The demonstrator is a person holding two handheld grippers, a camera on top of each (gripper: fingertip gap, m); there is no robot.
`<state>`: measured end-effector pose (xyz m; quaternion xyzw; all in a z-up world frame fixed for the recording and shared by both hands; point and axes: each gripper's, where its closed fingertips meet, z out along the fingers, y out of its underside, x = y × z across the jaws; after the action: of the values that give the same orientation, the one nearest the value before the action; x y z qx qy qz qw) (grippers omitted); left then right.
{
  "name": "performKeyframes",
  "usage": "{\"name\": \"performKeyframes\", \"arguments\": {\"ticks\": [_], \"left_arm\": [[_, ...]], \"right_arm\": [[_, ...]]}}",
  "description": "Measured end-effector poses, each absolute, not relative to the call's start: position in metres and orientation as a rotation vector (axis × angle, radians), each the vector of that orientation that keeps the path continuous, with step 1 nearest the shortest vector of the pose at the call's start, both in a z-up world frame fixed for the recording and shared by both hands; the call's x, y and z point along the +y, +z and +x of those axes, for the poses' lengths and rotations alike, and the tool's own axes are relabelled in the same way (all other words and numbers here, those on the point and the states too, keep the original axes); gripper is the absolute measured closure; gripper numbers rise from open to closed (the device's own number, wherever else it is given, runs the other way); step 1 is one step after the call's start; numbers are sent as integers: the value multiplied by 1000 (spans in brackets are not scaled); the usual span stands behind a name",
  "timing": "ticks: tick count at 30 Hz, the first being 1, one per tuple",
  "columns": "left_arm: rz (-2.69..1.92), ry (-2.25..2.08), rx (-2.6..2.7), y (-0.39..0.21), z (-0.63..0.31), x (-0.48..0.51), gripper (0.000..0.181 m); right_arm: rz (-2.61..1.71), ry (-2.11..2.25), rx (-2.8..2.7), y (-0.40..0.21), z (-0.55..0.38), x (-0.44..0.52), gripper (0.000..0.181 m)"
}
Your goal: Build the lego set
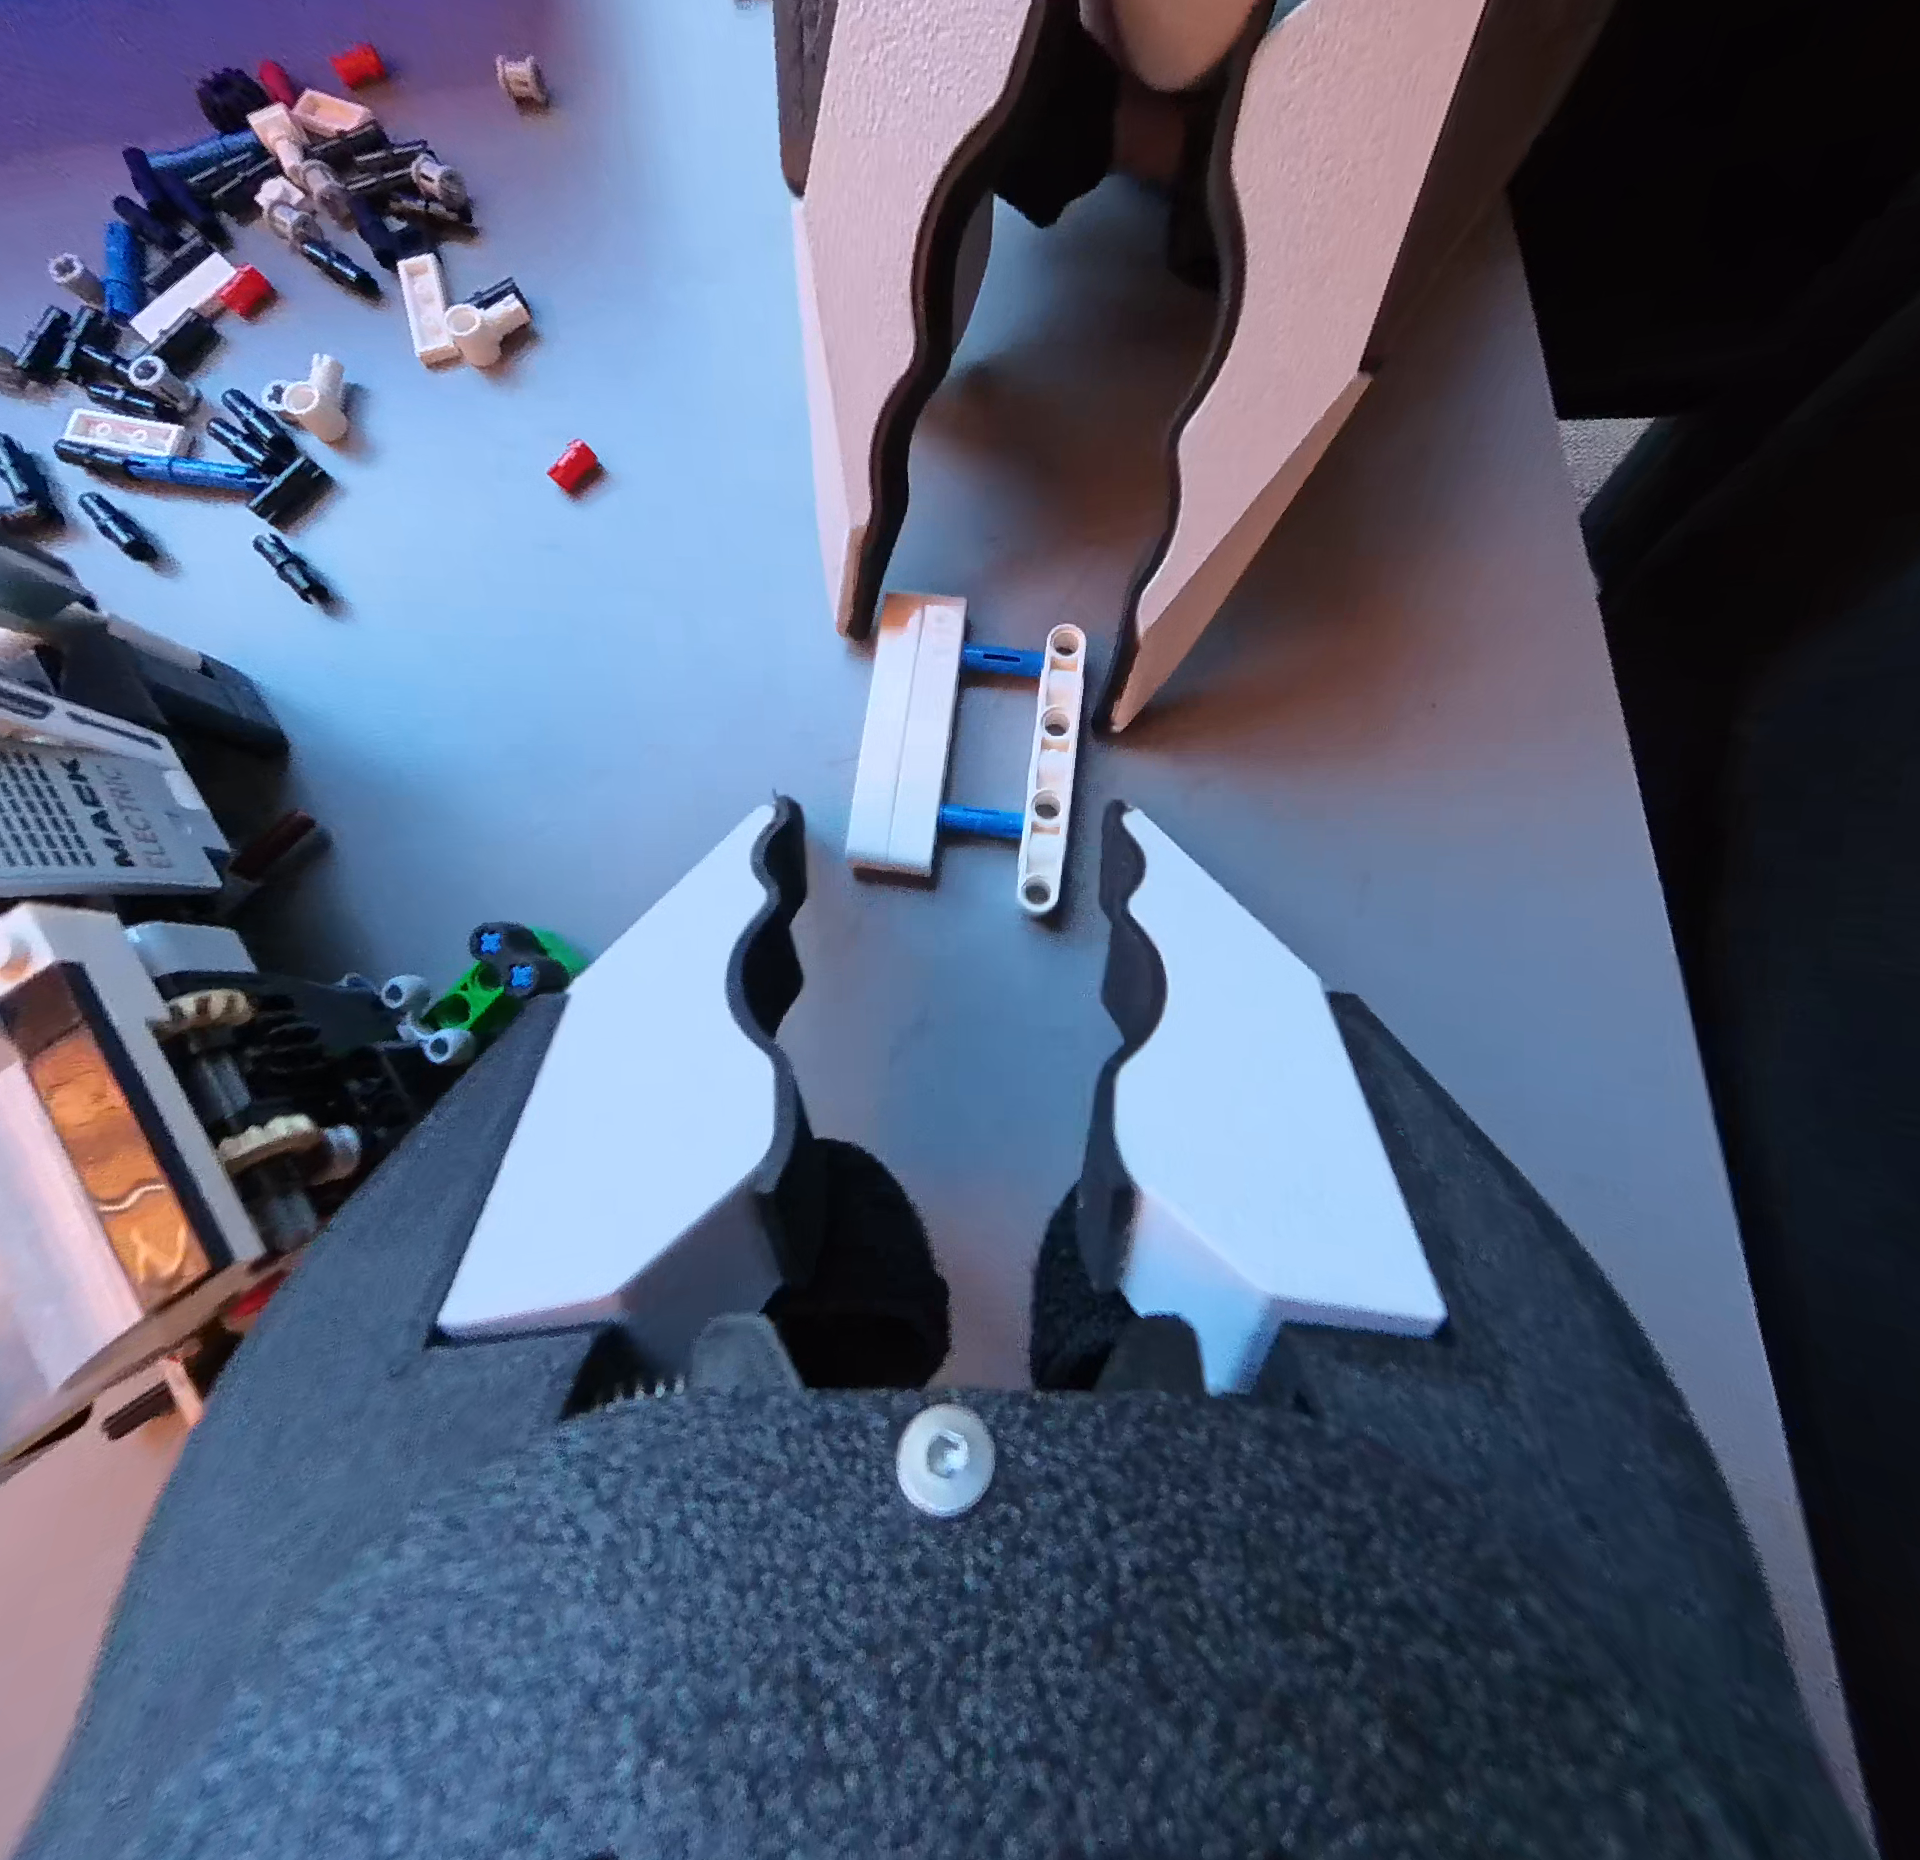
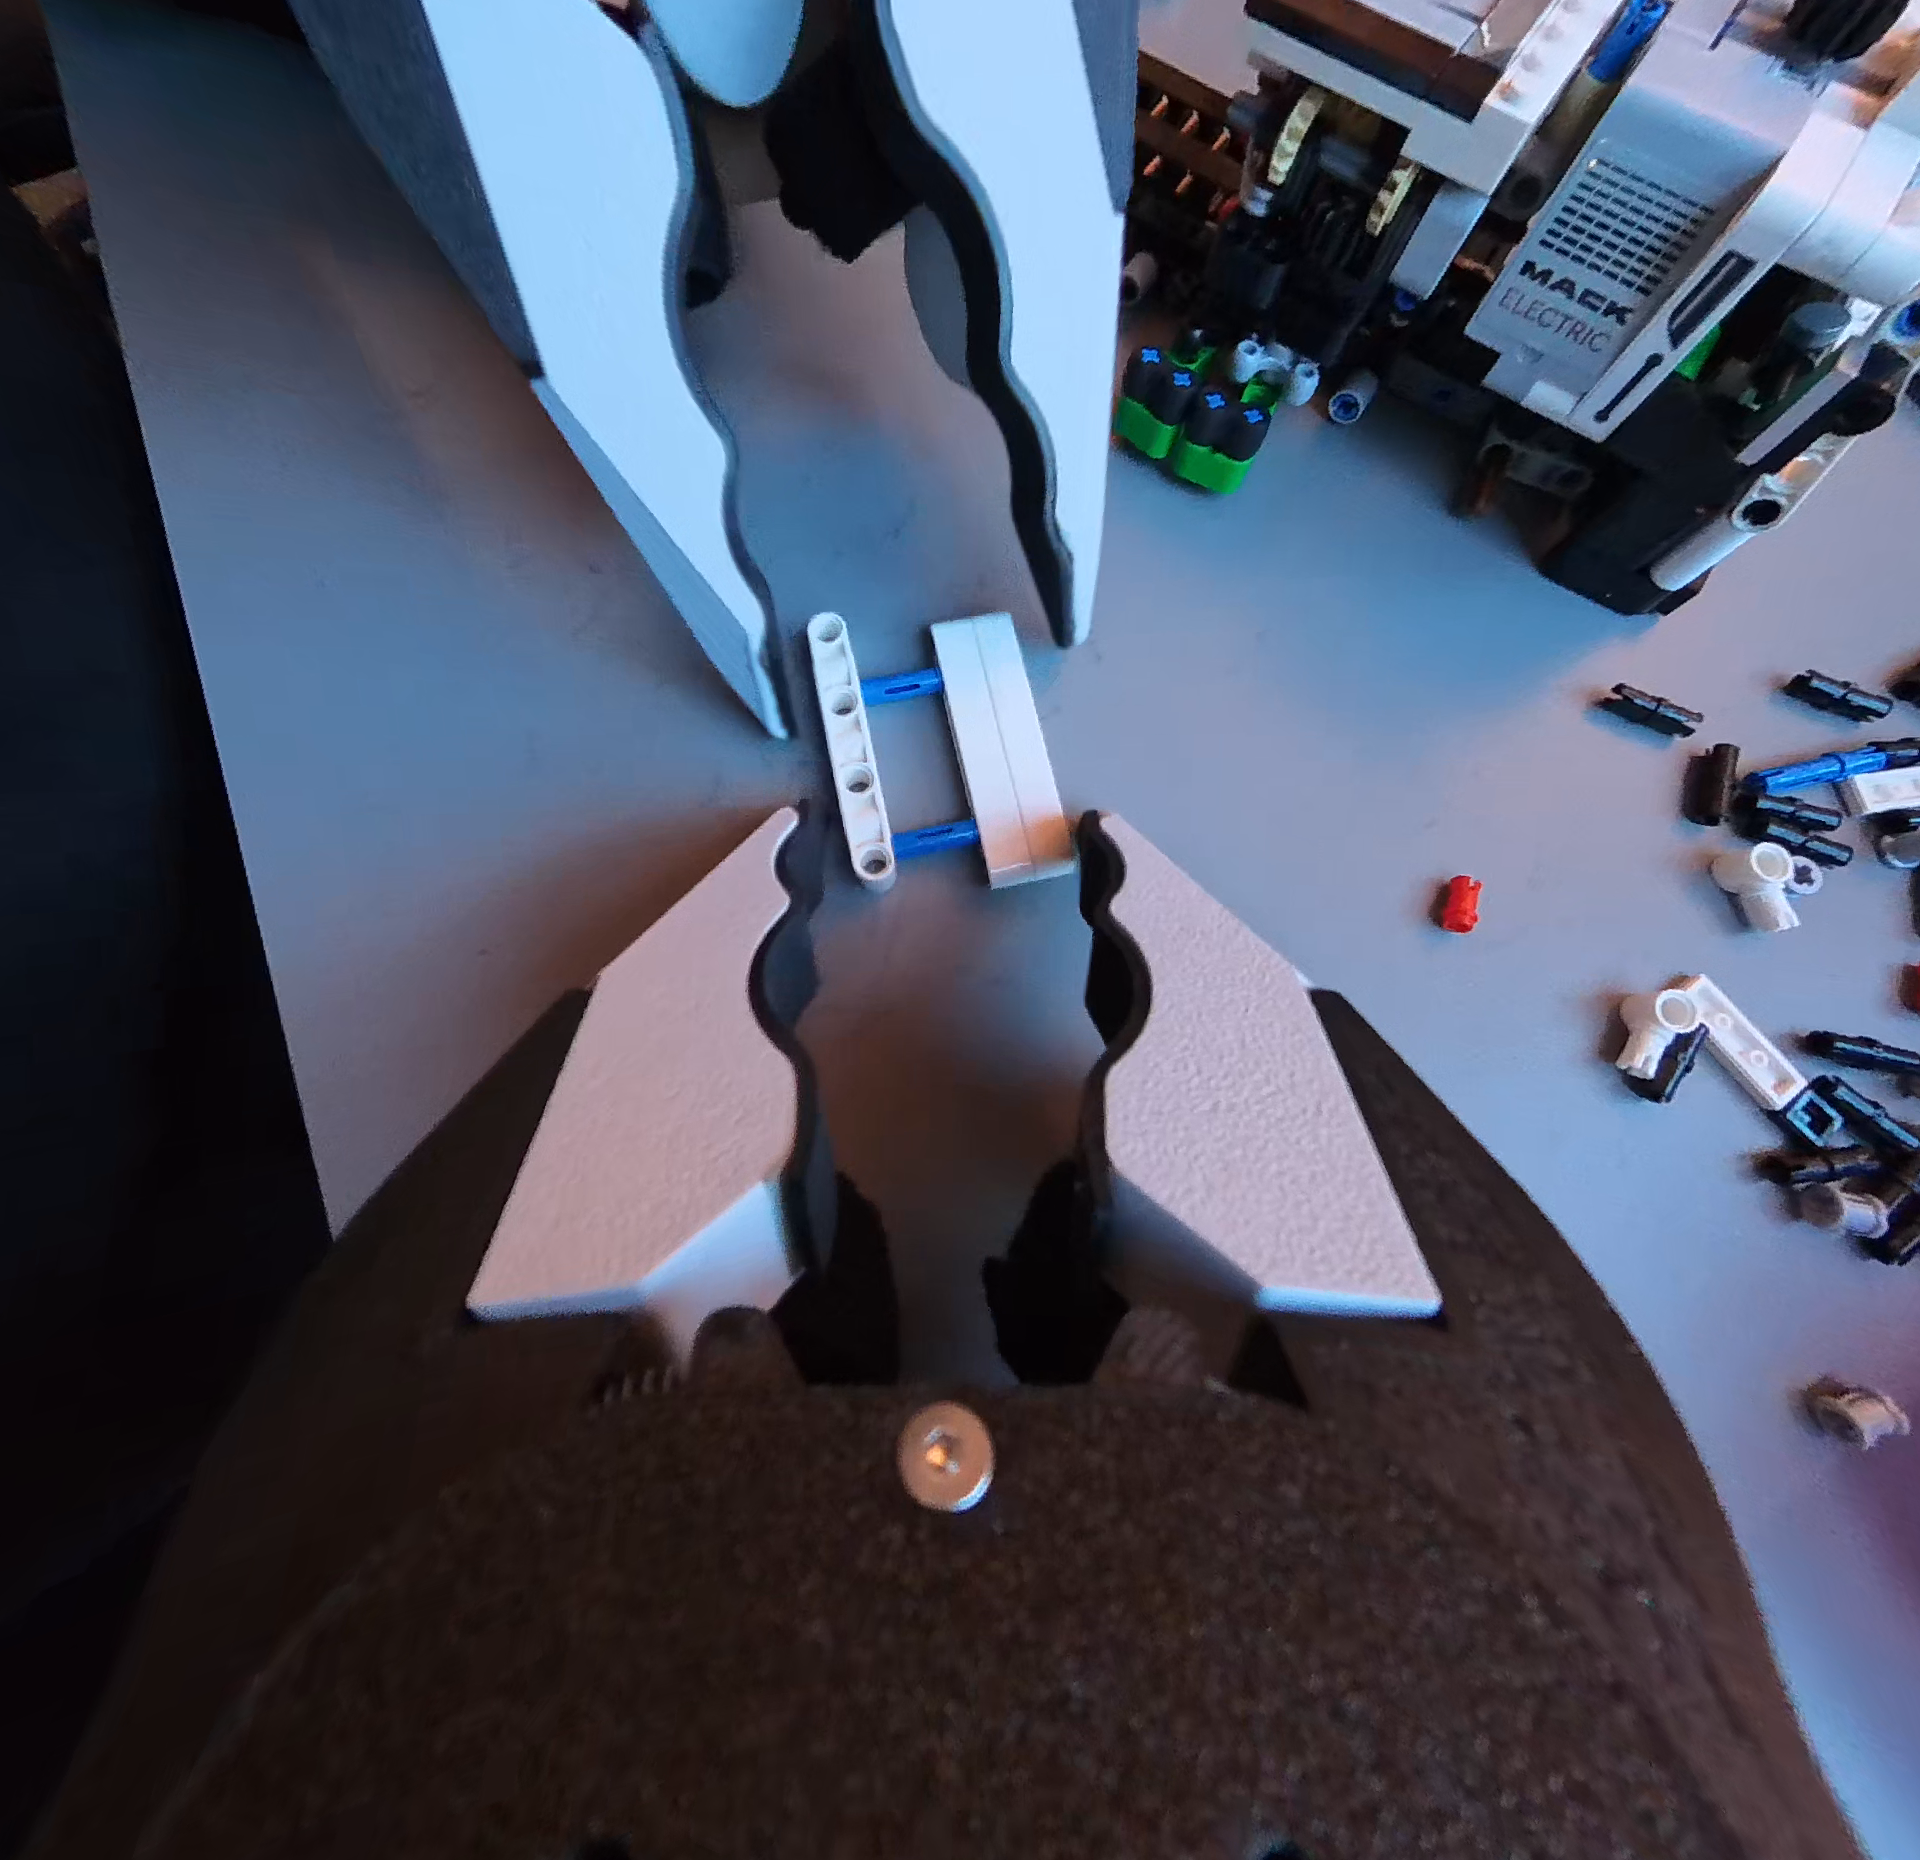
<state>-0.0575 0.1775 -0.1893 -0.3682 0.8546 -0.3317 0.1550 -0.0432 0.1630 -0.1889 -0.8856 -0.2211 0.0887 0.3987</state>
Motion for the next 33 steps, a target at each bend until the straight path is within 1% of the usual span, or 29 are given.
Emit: {"name": "performKeyframes", "arguments": {"ticks": [1,8,17,33], "left_arm": [[-1064,-961,2447,-189,-59,178,125],[-1137,-1062,2362,-176,-60,189,128],[-1146,-996,2354,-182,-64,201,130],[-1142,-1002,2351,-184,-61,194,131]], "right_arm": [[-2242,225,-561,-189,-43,163,131],[-2234,238,-524,-186,-33,158,126],[-2187,282,-433,-176,-24,159,126],[-2230,244,-441,-183,-21,158,125]]}}
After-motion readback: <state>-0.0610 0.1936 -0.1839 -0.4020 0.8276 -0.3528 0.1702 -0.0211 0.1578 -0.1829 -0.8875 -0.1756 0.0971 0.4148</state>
